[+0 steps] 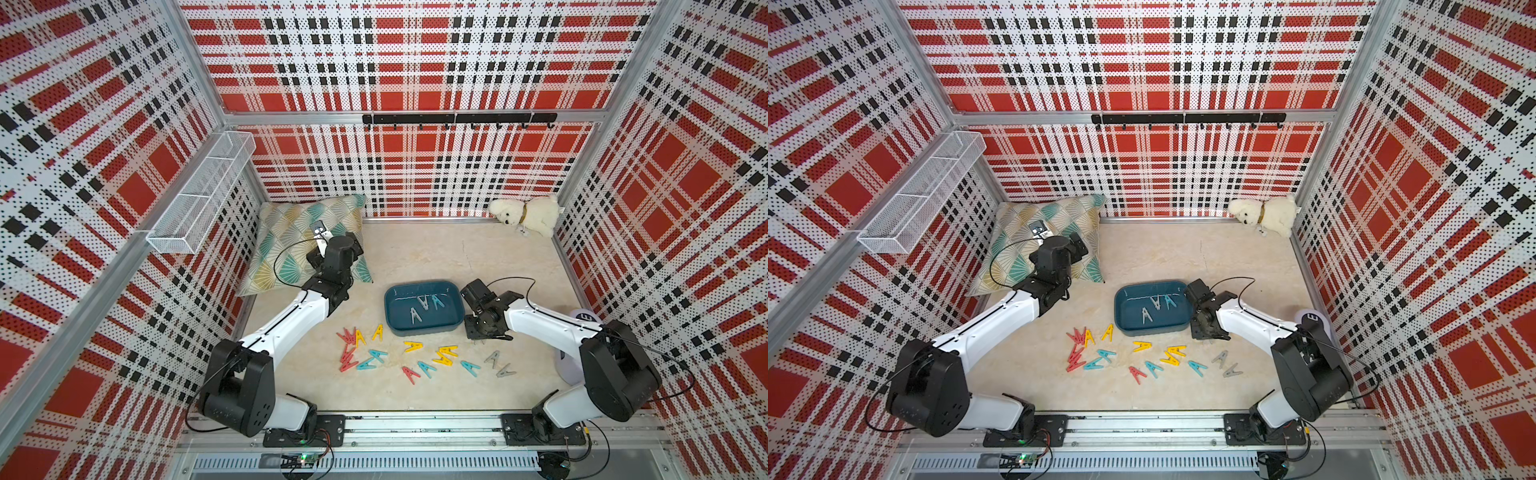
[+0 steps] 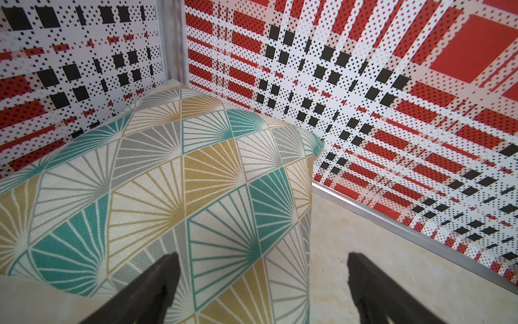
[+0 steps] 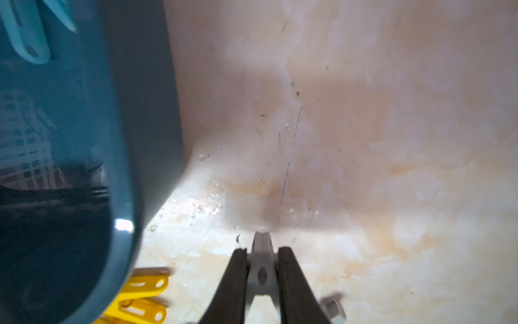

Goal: Put the clothespins into the storage box
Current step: Pick up the clothespin from the center of the board, then place the clothespin in the storage box.

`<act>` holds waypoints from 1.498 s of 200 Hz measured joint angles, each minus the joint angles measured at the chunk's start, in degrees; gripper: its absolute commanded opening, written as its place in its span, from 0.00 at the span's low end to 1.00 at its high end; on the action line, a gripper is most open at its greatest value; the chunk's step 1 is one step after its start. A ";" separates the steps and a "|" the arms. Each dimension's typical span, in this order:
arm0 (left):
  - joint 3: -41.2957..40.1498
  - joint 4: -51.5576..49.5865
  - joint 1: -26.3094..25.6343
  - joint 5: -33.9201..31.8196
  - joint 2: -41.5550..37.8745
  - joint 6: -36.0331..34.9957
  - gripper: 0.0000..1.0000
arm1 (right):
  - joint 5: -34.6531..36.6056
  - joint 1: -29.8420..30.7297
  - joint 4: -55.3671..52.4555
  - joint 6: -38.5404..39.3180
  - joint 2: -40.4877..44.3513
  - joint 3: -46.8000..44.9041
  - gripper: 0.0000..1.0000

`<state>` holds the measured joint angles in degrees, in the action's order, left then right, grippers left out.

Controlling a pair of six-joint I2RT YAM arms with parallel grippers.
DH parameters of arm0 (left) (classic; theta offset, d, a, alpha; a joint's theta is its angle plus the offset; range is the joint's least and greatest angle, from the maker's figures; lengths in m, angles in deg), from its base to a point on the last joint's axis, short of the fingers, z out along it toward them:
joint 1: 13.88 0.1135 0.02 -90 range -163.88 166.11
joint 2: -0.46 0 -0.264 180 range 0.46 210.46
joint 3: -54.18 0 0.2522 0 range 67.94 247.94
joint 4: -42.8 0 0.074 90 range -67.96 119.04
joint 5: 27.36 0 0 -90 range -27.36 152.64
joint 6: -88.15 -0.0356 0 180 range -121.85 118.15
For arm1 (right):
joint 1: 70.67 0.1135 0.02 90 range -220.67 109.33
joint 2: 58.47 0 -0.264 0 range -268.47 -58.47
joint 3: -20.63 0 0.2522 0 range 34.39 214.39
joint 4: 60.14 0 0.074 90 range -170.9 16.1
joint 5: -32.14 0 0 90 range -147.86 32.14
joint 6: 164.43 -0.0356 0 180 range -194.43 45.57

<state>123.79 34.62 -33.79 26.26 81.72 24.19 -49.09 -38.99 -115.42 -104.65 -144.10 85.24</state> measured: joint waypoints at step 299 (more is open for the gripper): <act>0.90 -1.01 -0.07 -0.52 1.40 -0.66 0.99 | -10.14 12.94 8.04 5.03 -36.68 42.14 0.24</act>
<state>124.69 33.62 -33.85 25.74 83.11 23.54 -59.23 -26.05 -107.37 -99.62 -180.77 127.38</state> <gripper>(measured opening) 0.992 0.241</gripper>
